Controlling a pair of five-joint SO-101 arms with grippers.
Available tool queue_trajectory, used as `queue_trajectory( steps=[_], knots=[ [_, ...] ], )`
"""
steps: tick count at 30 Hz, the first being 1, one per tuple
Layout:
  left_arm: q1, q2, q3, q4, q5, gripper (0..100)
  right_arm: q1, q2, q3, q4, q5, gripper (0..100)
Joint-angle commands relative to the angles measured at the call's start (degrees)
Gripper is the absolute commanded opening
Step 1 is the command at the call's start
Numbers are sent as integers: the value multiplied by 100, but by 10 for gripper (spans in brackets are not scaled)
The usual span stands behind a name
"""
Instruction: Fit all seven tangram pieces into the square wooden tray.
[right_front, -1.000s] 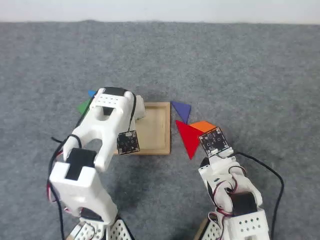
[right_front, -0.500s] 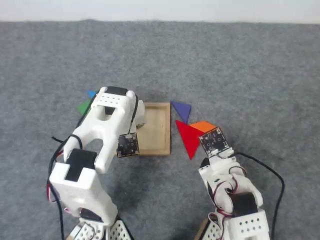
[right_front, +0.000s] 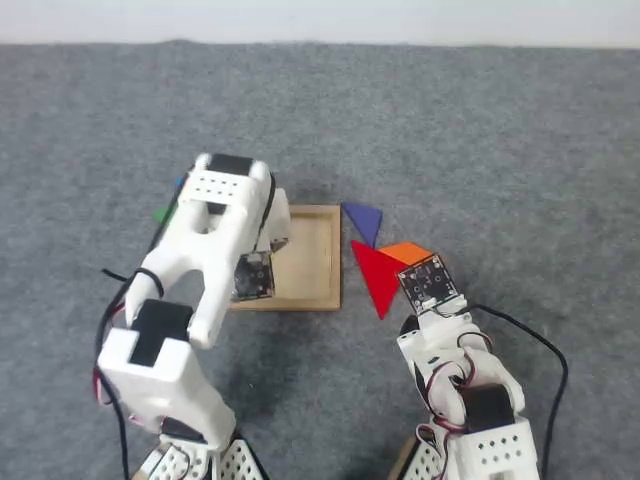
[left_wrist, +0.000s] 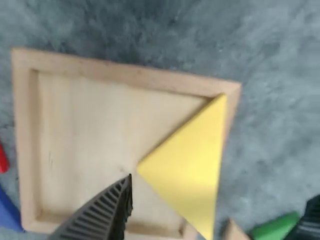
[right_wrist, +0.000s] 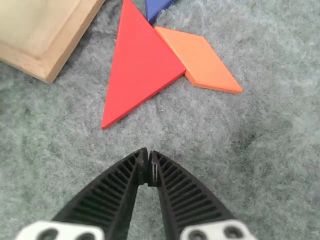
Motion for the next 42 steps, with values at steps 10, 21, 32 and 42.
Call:
queue_trajectory(
  steps=[10, 21, 32, 42],
  knots=[
    [-1108, -378, -1385, 2180, 1196, 487, 92, 75, 105, 22, 70, 13],
    [-2084, -1371, -787, 2338, 5275, 487, 92, 66, 105, 13, 70, 13],
    [-2365, -2347, 1701, 2338, 6857, 487, 92, 66, 105, 13, 70, 13],
    [-2356, -2374, 1393, 2330, 9670, 487, 92, 66, 105, 13, 70, 13]
  ],
)
